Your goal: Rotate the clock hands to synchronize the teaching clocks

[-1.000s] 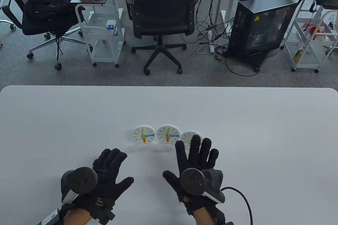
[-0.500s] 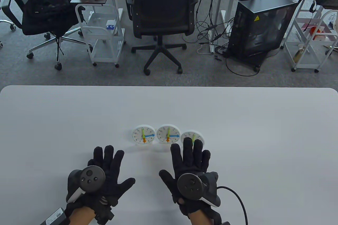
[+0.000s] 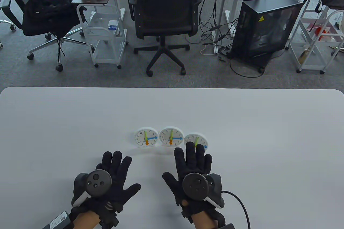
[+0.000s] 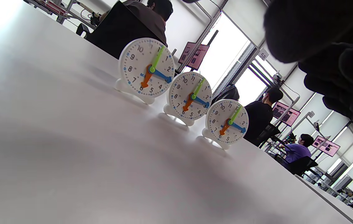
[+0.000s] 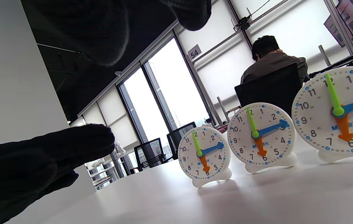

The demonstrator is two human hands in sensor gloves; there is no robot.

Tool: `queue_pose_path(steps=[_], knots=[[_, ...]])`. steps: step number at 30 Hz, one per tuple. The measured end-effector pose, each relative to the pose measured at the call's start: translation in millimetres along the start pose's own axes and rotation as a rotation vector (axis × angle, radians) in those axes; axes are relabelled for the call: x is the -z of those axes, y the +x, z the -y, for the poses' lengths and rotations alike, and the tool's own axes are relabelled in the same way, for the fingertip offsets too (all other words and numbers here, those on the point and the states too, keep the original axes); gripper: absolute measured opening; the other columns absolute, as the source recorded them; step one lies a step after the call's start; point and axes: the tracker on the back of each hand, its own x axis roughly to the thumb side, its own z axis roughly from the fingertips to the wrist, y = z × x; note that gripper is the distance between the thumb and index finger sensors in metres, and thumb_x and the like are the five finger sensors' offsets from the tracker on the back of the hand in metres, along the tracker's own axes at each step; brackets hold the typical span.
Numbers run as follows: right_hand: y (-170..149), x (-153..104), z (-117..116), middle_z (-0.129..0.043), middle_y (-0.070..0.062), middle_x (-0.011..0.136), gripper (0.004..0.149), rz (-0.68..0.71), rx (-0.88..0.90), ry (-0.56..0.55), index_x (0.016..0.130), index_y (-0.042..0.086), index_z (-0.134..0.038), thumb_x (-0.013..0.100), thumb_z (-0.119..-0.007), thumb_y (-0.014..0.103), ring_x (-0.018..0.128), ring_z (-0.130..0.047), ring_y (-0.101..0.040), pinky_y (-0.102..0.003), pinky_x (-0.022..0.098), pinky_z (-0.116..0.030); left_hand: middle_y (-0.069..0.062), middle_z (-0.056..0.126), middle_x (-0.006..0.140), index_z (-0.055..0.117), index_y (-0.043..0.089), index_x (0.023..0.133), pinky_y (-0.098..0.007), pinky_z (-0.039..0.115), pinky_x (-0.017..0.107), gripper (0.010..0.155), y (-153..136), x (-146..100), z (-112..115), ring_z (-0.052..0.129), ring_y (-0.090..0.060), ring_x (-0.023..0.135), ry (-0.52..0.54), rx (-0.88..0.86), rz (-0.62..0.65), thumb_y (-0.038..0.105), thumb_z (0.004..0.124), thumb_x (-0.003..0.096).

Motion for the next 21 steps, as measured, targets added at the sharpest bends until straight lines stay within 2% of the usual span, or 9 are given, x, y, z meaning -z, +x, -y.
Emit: queue_pose_path(steps=[21], knots=[[-5.1, 0.5, -3.3, -0.021, -0.035, 0.109, 0.086, -0.058, -0.004, 0.049, 0.11, -0.003, -0.042, 0.053, -0.071, 0.055, 0.093, -0.016, -0.068, -0.078, 0.055, -0.017, -0.027, 0.016, 0.12, 0.03, 0.019, 0.113, -0.075, 0.015, 0.06, 0.093, -0.1, -1.2, 0.7, 0.001, -0.057, 0.102, -0.011, -0.015, -0.025, 0.069, 0.077, 0.0496]])
